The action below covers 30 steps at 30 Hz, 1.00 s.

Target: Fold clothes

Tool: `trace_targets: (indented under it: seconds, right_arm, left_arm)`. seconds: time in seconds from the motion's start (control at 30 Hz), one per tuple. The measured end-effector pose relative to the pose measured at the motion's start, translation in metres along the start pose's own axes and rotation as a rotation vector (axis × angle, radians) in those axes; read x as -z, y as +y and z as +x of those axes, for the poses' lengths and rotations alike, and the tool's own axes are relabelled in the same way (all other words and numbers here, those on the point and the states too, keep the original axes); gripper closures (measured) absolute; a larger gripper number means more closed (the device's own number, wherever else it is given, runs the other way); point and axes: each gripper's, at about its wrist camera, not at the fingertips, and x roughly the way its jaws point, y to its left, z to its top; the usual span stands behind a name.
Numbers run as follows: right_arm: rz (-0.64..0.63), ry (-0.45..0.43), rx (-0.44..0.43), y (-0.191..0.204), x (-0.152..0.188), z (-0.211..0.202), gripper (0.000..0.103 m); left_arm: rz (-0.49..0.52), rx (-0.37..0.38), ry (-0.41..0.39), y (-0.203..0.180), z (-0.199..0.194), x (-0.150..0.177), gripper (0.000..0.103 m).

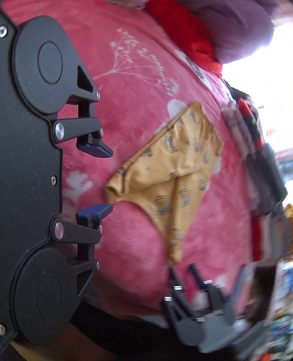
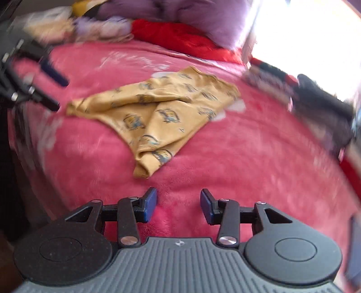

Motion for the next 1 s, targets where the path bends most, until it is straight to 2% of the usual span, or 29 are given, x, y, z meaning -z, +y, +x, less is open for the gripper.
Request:
trace_targets:
  seconds: [0.07,0.17,0.33,0.4,0.47,0.6,0.8,0.83,0.9,0.97,1.0]
  right_arm:
    - [-0.093,-0.01,0.037,0.009,-0.001,0.002,0.059]
    - [-0.187,-0.032,0.082,0.023,-0.004,0.009,0.058]
    - [-0.339,-0.091,0.159,0.04,-0.009,0.014,0.058]
    - [-0.375,-0.103,0.166,0.04,-0.009,0.013,0.058]
    - [-0.43,-0.122,0.171,0.041,-0.008,0.012,0.058]
    - [-0.574,-0.183,0.182,0.047,0.0,0.013,0.058]
    - [-0.703,-0.283,0.168,0.055,0.004,0.017,0.057]
    - [-0.708,-0.288,0.153,0.055,0.003,0.018,0.06]
    - [-0.708,-0.294,0.122,0.057,0.003,0.02,0.072]
    - [-0.699,-0.286,0.085,0.06,0.0,0.019,0.085]
    - [-0.69,-0.28,0.063,0.06,-0.002,0.019,0.087]
  left_arm:
    - [0.078,-0.041,0.027,-0.007,0.01,0.005,0.059]
    - [0.194,-0.1,0.019,-0.022,0.019,0.008,0.059]
    - [0.364,-0.246,-0.058,-0.041,0.025,0.004,0.055]
    - [0.403,-0.281,-0.086,-0.041,0.026,0.004,0.063]
    - [0.428,-0.305,-0.106,-0.04,0.025,0.005,0.065]
    - [0.462,-0.301,-0.124,-0.039,0.028,0.006,0.065]
    - [0.545,-0.281,-0.135,-0.044,0.039,0.008,0.071]
    - [0.552,-0.277,-0.136,-0.044,0.039,0.008,0.074]
    - [0.577,-0.268,-0.138,-0.046,0.04,0.011,0.089]
    - [0.611,-0.281,-0.143,-0.051,0.038,0.013,0.092]
    - [0.615,-0.287,-0.144,-0.053,0.037,0.014,0.093]
